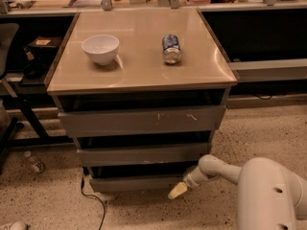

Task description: Open bottom drawer

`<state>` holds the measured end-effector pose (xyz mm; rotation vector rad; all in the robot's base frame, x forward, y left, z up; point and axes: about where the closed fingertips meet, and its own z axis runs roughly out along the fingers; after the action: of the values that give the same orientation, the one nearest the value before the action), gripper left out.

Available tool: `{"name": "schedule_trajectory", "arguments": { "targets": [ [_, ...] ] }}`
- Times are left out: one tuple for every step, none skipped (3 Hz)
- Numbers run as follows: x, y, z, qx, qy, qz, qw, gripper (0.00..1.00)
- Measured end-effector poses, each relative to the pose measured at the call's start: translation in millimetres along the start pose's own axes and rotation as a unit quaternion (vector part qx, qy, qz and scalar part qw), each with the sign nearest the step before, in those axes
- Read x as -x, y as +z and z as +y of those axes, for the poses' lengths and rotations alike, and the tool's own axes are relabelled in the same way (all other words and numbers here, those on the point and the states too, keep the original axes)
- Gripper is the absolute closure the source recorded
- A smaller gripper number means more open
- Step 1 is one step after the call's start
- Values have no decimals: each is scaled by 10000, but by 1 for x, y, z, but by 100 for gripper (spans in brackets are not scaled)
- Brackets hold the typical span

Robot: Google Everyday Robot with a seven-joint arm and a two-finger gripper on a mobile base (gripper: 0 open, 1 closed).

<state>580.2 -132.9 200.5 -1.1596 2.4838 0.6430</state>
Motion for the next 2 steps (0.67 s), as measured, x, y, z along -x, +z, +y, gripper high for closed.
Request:
{"name": "schedule_trajectory", "arguments": {
  "targets": [
    [-9, -5, 9, 135, 74, 65, 9999, 0],
    [-9, -6, 10, 140, 77, 68, 9998, 0]
  ]
}}
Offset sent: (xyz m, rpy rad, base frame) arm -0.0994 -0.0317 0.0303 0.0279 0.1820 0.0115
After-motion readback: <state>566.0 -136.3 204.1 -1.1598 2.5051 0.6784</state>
